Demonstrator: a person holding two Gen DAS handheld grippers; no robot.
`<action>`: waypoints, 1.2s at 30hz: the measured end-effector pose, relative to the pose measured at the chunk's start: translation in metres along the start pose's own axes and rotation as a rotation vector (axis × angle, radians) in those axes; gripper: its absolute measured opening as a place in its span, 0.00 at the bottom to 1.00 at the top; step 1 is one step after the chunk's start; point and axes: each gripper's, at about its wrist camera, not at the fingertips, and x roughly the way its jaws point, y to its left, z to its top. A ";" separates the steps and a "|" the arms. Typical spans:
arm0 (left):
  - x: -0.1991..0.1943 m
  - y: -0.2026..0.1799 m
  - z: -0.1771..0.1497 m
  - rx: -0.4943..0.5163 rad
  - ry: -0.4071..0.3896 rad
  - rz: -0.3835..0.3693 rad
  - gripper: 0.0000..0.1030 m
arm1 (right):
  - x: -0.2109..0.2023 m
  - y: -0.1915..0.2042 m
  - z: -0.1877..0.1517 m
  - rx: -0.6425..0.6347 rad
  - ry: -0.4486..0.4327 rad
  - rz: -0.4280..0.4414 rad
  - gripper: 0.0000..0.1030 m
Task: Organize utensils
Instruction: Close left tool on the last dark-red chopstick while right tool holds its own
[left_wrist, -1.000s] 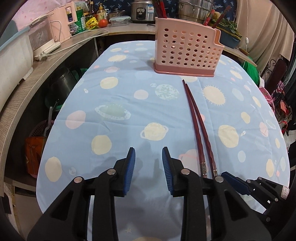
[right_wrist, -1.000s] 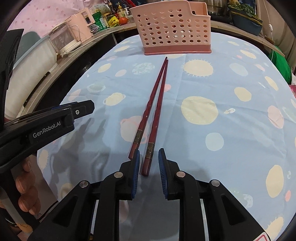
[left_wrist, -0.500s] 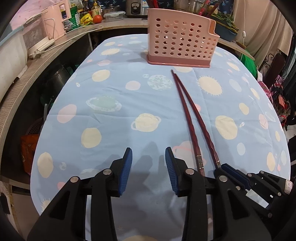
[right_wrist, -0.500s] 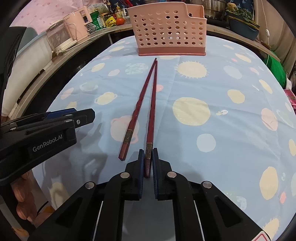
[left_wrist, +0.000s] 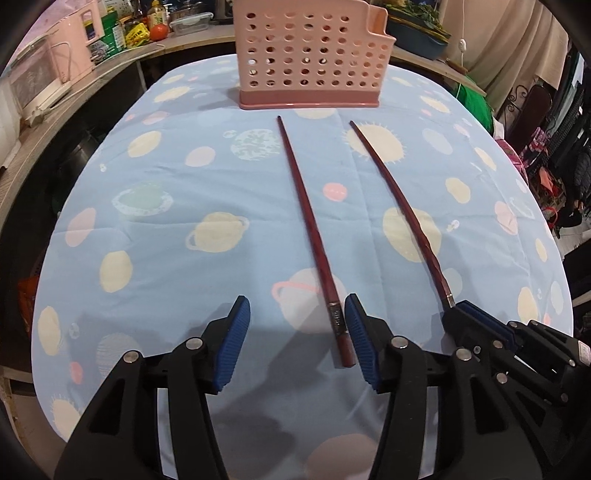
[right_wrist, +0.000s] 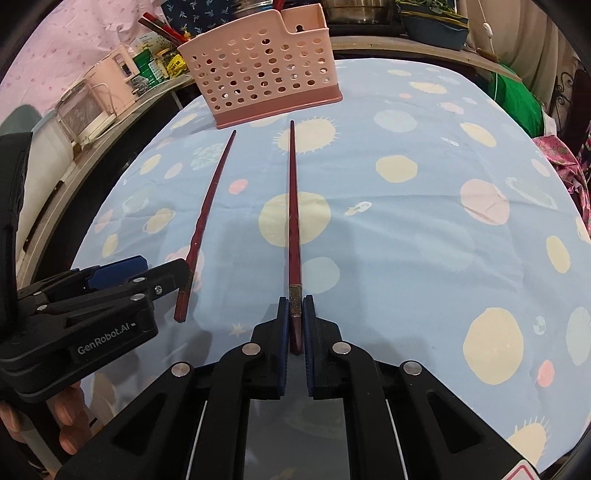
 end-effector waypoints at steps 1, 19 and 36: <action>0.001 -0.001 -0.001 0.002 0.004 -0.002 0.49 | 0.000 0.001 0.000 -0.002 0.000 0.000 0.07; -0.001 -0.004 -0.008 0.021 0.008 -0.026 0.08 | 0.001 0.008 -0.001 -0.018 0.001 0.007 0.07; -0.043 0.003 0.001 -0.002 -0.068 -0.050 0.07 | -0.030 0.011 0.011 -0.008 -0.060 0.038 0.07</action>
